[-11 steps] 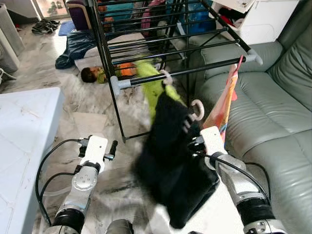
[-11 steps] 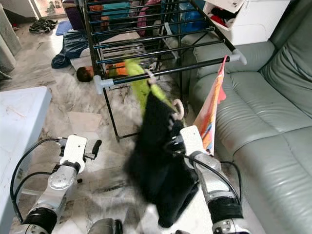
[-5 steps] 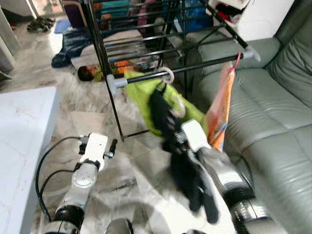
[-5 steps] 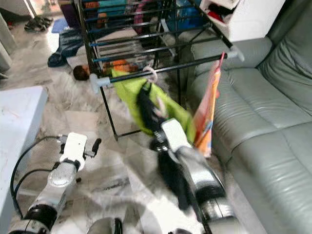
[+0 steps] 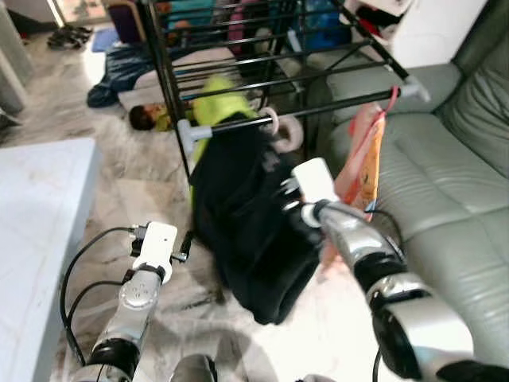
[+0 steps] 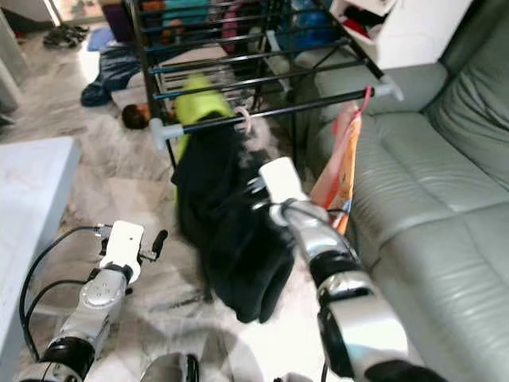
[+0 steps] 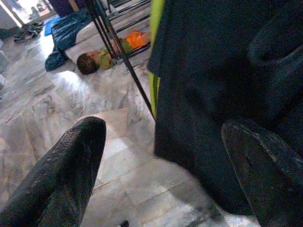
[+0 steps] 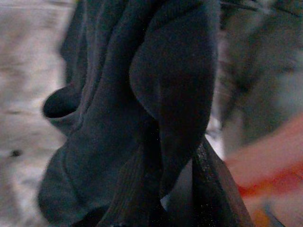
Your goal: Hang hanger
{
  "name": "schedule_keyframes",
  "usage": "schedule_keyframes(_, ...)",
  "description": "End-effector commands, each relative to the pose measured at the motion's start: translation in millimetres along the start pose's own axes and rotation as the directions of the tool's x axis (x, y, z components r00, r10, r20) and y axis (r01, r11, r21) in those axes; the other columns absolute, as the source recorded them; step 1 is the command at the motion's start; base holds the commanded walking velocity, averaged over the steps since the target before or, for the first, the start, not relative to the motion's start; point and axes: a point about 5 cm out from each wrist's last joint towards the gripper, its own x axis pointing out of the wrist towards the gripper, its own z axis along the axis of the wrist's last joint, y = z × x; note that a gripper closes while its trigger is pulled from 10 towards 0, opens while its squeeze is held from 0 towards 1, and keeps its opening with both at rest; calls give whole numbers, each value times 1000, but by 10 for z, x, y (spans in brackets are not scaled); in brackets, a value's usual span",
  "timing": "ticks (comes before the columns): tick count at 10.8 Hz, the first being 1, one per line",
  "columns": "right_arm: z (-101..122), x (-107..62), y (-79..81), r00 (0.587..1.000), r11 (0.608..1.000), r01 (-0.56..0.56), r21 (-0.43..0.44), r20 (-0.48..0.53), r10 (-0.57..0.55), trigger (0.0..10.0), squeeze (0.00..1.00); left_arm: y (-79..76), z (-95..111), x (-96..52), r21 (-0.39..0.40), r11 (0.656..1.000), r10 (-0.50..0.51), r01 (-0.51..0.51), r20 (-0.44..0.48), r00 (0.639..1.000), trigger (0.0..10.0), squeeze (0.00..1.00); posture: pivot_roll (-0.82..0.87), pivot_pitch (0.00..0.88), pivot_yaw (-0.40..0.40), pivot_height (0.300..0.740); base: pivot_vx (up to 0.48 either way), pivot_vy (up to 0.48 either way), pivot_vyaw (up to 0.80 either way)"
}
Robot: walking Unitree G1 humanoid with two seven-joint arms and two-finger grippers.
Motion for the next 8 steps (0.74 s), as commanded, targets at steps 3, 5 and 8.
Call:
schedule_keyframes(3,11,-60,-355,980,976,195,101,20,-198,10000,0,-13,31,28,1,1000,-12,12,3,1000,10000,0,-34,0,-6,740,0,0,0)
schedule_keyframes(5,-148,-139,-516,965,961,261,87,-9,-262,10000,0,-21,30,28,7,1000,-20,20,4,1000,10000,0,-40,0,-1,740,0,0,0)
schedule_keyframes(8,-319,-164,-397,990,991,134,10,-53,-133,10000,0,-25,31,30,10,1000,-21,21,3,1000,10000,0,-44,0,0,740,0,0,0)
